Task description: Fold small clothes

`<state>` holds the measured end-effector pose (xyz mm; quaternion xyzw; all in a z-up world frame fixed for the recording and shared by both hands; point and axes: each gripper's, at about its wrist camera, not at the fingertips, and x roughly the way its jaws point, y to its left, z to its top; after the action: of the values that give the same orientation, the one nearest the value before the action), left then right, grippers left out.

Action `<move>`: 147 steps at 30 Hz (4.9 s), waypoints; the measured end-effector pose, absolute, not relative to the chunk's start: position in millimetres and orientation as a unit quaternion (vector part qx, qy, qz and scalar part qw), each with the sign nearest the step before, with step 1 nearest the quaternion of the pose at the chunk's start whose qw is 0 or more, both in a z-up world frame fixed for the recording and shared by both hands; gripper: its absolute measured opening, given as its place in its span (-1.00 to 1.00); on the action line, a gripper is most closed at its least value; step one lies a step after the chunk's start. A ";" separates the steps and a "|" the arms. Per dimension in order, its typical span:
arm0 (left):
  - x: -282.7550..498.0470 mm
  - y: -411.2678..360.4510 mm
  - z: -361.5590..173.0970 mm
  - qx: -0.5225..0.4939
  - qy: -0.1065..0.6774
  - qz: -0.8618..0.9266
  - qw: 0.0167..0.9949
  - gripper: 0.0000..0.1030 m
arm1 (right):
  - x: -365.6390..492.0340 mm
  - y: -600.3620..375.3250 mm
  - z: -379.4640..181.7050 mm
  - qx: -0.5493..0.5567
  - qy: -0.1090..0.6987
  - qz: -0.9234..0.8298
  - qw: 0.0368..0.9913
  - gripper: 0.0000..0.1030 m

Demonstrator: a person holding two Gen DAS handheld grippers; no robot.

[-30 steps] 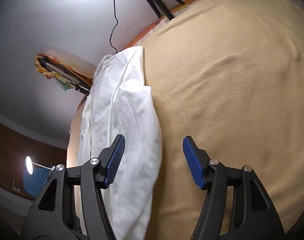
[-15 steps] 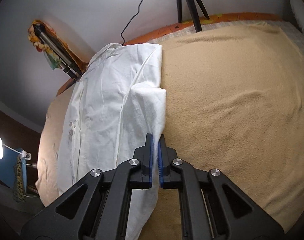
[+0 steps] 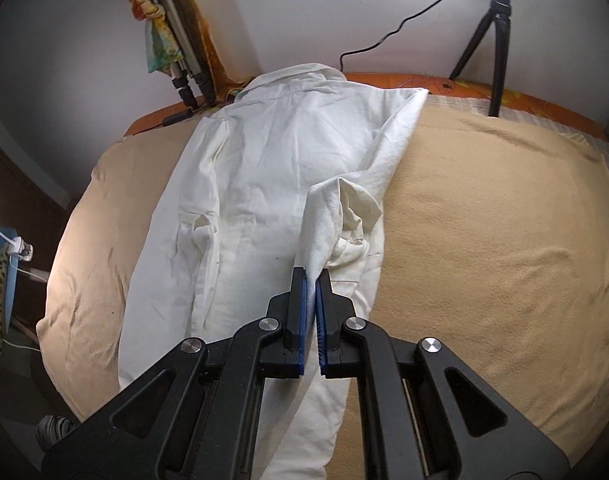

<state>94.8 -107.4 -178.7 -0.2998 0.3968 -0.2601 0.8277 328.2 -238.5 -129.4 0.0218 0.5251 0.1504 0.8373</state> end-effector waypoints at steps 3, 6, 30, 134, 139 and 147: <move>89.8 -99.0 -182.1 -0.304 0.402 -0.253 0.826 -0.96 | 328.9 -214.4 -135.4 -0.005 0.528 0.161 0.834 -0.89; 87.7 -93.0 -185.6 -0.306 0.408 -0.246 0.824 -0.96 | 330.3 -193.4 -145.9 -0.020 0.534 0.174 0.827 -0.89; 48.4 -38.1 -170.9 -0.257 0.397 -0.235 0.849 -0.13 | 193.9 -327.0 -130.6 0.146 0.540 0.184 0.808 -0.26; 83.3 13.5 -188.3 -0.194 0.413 -0.161 0.875 -0.20 | 130.0 -289.7 -174.7 -0.057 0.572 0.232 0.784 -0.63; 87.1 24.3 -210.8 -0.243 0.443 -0.175 0.845 -0.20 | 101.6 -323.0 -157.4 -0.007 0.574 0.219 0.789 -0.44; 104.5 30.7 -228.6 -0.331 0.469 -0.215 0.790 -0.51 | 81.3 -354.5 -142.9 0.166 0.543 0.244 0.786 0.09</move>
<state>104.5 30.7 -228.6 -0.3308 0.4686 -0.2151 0.7904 81.3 -354.5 -142.9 0.1659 0.5432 0.2438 0.7861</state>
